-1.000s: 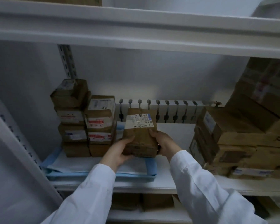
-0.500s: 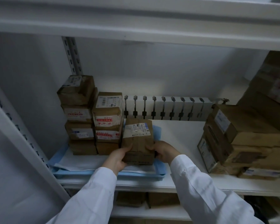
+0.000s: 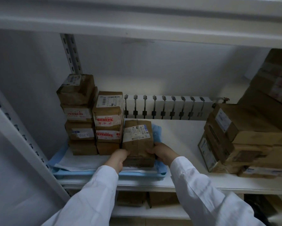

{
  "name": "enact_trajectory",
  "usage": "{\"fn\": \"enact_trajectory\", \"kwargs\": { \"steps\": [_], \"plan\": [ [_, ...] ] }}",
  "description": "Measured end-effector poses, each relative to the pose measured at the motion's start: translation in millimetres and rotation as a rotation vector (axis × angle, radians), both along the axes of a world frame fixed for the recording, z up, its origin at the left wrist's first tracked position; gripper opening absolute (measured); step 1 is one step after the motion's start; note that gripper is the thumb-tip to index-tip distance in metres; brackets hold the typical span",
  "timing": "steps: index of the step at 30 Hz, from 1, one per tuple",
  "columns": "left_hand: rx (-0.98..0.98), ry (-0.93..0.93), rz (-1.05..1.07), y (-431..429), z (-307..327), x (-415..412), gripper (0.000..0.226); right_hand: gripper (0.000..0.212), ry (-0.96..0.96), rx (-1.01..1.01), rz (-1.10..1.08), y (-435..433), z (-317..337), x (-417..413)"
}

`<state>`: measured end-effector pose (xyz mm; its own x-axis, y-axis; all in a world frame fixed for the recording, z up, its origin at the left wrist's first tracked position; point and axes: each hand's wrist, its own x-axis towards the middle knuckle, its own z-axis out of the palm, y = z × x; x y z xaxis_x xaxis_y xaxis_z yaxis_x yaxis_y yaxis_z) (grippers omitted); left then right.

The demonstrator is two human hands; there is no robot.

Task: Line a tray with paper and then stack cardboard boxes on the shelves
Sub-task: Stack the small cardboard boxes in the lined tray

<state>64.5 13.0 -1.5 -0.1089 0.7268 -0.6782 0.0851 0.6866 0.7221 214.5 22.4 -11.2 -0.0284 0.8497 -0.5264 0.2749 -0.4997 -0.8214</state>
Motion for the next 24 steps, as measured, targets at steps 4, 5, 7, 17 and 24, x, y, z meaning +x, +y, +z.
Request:
{"fn": "enact_trajectory", "kwargs": {
  "steps": [4,5,7,17,24],
  "plan": [
    [0.022,0.030,-0.008,1.5,-4.6,-2.5,0.034,0.032,-0.086,0.017,0.026,-4.3,3.4,-1.0],
    [0.033,0.026,0.004,2.0,-5.5,-2.4,0.034,0.032,-0.096,0.007,0.021,-5.5,5.2,0.0],
    [0.064,0.021,0.011,-1.0,-2.3,0.4,0.032,0.030,-0.117,0.000,0.000,-4.6,9.3,2.7],
    [0.463,0.128,0.146,-5.6,23.4,53.6,0.009,0.009,-0.054,0.217,-0.184,-8.8,42.7,15.1],
    [0.525,-0.262,0.030,-12.8,53.5,104.5,0.008,0.027,-0.330,0.626,-0.226,-34.2,82.0,52.9]
  ]
}}
